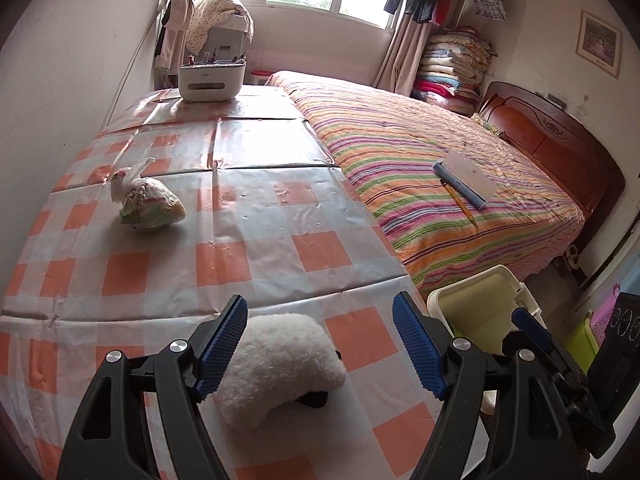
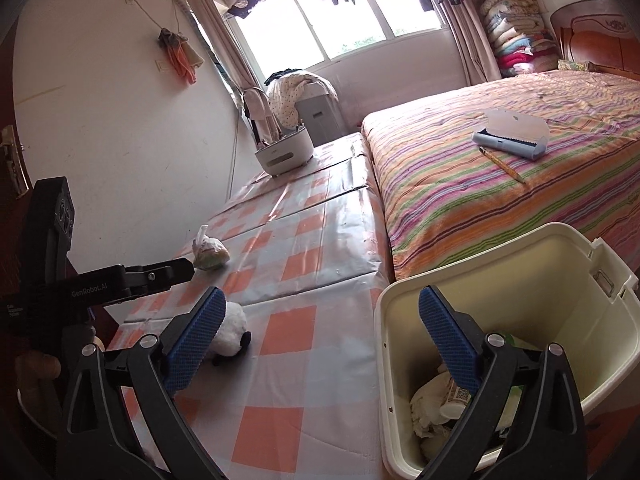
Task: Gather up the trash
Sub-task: 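Move both tools back toward the white plush toy on the table, then grasp the white plush toy with the right gripper while the left gripper grasps the snack bag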
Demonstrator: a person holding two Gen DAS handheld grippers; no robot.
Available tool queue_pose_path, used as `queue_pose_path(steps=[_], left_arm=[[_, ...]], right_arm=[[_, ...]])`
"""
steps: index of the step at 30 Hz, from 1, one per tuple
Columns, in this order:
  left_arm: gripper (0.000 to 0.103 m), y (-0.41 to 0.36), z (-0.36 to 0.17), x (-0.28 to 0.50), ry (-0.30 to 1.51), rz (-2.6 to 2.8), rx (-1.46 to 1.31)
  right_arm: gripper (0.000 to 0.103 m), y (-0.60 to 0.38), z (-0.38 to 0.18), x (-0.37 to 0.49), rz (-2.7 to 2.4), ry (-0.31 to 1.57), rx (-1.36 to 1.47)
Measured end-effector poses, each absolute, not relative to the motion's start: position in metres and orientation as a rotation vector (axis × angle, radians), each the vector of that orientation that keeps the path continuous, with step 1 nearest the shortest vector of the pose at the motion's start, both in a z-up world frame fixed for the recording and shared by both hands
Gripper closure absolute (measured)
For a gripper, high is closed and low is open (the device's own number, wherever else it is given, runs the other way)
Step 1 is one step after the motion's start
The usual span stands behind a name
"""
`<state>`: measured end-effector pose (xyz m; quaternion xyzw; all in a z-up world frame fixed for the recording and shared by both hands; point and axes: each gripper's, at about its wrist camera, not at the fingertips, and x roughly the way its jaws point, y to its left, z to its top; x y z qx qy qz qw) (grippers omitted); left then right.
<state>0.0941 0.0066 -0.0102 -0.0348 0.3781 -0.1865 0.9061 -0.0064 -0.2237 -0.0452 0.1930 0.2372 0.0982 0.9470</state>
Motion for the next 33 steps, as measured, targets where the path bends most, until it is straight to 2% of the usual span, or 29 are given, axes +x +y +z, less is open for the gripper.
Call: queue_pose_path(steps=[16,23,33], left_arm=[[0.03,0.131,-0.009,0.156,0.823,-0.115,-0.298],[0.03,0.142,-0.017,0.199,0.855,-0.031,-0.336],[0.03,0.129,-0.047,0.265,0.969,0.009,-0.32]], right_arm=[[0.007,-0.097,-0.05,0.047,0.524,0.685,0.188],[0.007,-0.069,-0.054,0.069,0.516,0.73,0.087],[0.007,-0.058,-0.063,0.093,0.515,0.803,0.085]])
